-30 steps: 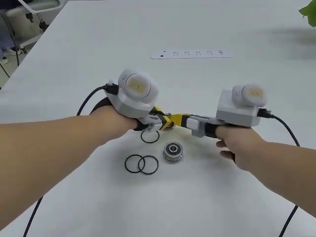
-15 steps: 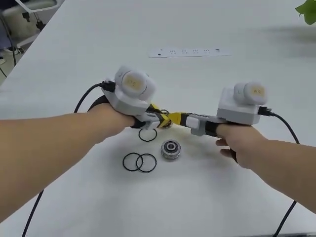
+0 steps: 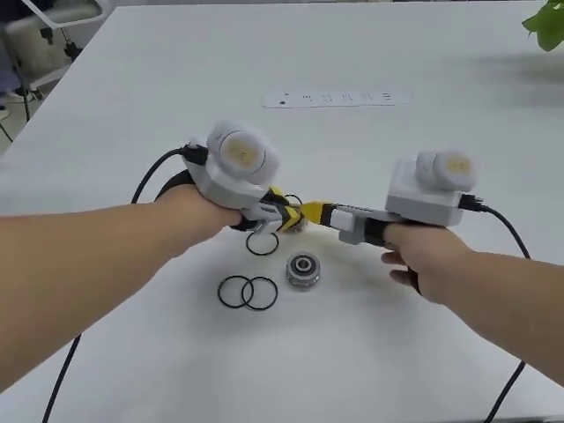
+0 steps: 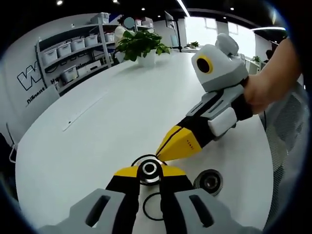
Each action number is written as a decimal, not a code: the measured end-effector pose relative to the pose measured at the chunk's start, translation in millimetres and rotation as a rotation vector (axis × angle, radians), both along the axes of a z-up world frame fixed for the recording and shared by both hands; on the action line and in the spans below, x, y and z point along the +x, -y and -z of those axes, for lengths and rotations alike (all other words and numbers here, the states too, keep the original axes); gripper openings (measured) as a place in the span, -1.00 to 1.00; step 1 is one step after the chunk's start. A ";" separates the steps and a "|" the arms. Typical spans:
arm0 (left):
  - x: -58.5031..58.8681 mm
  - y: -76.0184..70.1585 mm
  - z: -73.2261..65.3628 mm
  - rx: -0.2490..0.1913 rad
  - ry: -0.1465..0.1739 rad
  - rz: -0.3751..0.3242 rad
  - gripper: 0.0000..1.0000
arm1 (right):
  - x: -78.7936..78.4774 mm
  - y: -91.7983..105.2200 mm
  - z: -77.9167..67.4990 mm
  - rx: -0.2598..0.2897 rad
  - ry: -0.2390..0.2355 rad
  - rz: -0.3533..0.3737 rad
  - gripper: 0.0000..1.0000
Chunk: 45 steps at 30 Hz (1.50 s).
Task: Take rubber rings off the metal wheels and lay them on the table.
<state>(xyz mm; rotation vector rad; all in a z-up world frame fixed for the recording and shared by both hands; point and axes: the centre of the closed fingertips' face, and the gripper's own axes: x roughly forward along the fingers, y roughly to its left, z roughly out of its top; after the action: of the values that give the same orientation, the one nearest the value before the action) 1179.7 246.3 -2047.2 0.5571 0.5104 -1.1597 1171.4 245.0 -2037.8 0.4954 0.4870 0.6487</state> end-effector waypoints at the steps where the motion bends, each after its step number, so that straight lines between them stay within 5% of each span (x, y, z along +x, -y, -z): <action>1: -0.9 -0.6 -1.8 -0.004 0.000 0.003 -0.80 | 0.1 0.0 -1.2 0.002 0.001 0.001 -1.00; 8: -4.3 -7.9 -20.1 -0.058 0.012 -0.001 -0.68 | -0.6 -3.1 -12.5 0.012 0.016 -0.006 -1.00; 11: -9.6 -12.2 -23.6 -0.079 0.006 0.000 -0.40 | -1.4 -4.5 -16.2 0.017 0.021 -0.008 -1.00; 45: -37.3 -90.1 -53.0 -0.187 -0.008 -0.124 -0.03 | -28.5 -52.0 -22.8 -0.006 0.004 -0.168 -1.00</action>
<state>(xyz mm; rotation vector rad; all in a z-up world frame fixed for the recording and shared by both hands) 1142.4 336.4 -1994.2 0.3545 0.4321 -1.0786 1142.9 297.0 -2015.0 0.4504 0.5308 0.8083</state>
